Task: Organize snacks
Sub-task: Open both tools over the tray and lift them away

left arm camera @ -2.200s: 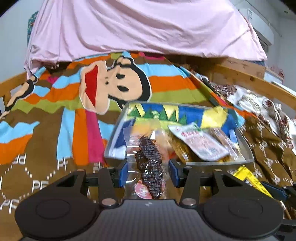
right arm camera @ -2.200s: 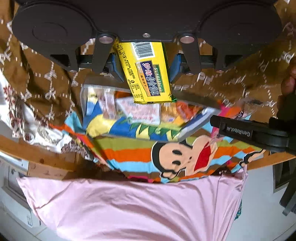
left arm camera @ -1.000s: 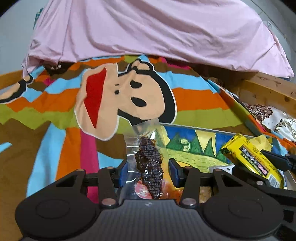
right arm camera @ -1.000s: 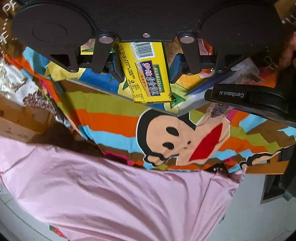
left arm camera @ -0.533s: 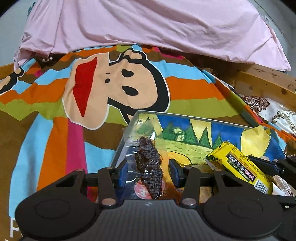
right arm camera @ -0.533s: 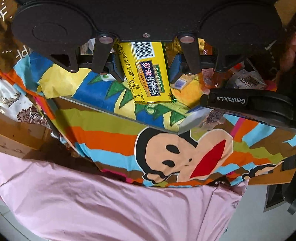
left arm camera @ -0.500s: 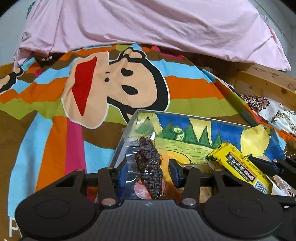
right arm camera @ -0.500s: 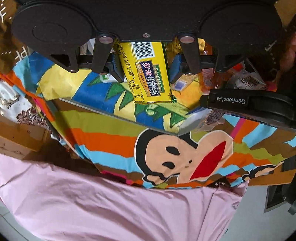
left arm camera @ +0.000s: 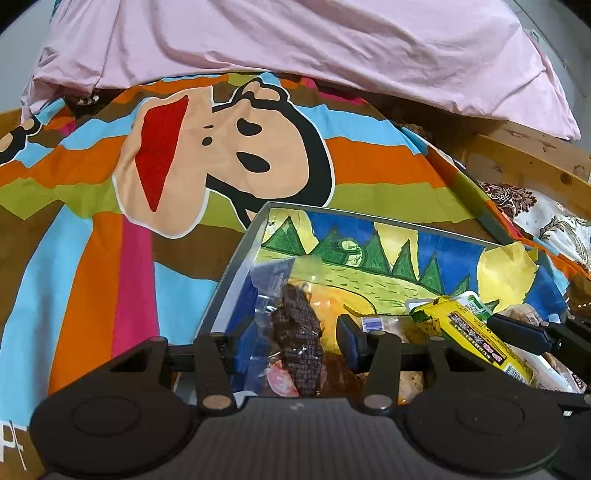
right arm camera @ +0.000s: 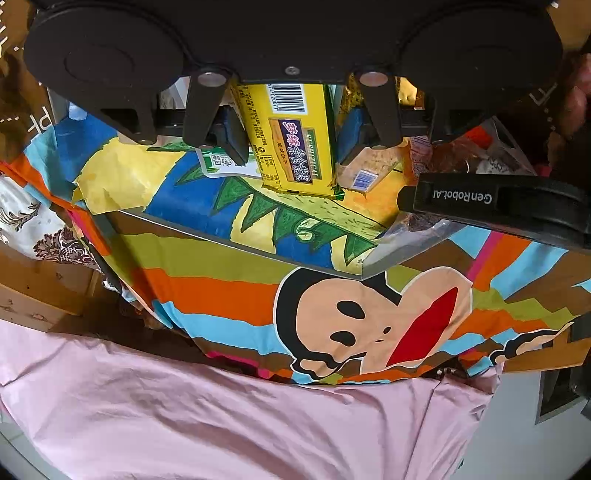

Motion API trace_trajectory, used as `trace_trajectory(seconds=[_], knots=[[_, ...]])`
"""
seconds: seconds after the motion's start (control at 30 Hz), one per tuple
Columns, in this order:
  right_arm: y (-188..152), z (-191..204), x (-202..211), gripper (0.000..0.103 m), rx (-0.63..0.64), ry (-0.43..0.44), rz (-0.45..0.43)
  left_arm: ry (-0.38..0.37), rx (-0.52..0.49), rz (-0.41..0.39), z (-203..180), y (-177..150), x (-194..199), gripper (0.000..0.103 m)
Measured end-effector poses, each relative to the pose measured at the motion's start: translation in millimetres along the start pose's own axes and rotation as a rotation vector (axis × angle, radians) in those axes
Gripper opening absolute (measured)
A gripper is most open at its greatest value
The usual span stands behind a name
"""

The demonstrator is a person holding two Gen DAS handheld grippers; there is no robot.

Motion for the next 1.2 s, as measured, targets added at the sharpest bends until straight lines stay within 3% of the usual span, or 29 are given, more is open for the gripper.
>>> trace_trajectory(seconds=[0.33,0.67,1.0,1.2], knots=[[4,-8,7,0.064,-0.042,-0.007,-0.023,0.003,0.008,-0.010,-3,4,3,0.060],[19,-25,31,0.080,-0.104,-0.038,-0.074,0.010,0.008,-0.078,-8,21,27,0.082],[46,-54,82,0.092,-0.219,-0.068,-0.170,0.060,0.006,-0.199,-14,51,86,0.098],[55,-67,130,0.098,-0.257,-0.088,-0.237,0.076,0.011,-0.257,-17,61,132,0.102]])
Point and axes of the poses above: each gripper's, at about its wrist camera, not at the fingertips, and x roughly against the way its jaws point, z to its left, y to its top, the point moved 7 cm from there along -x, roughly the way its jaws point
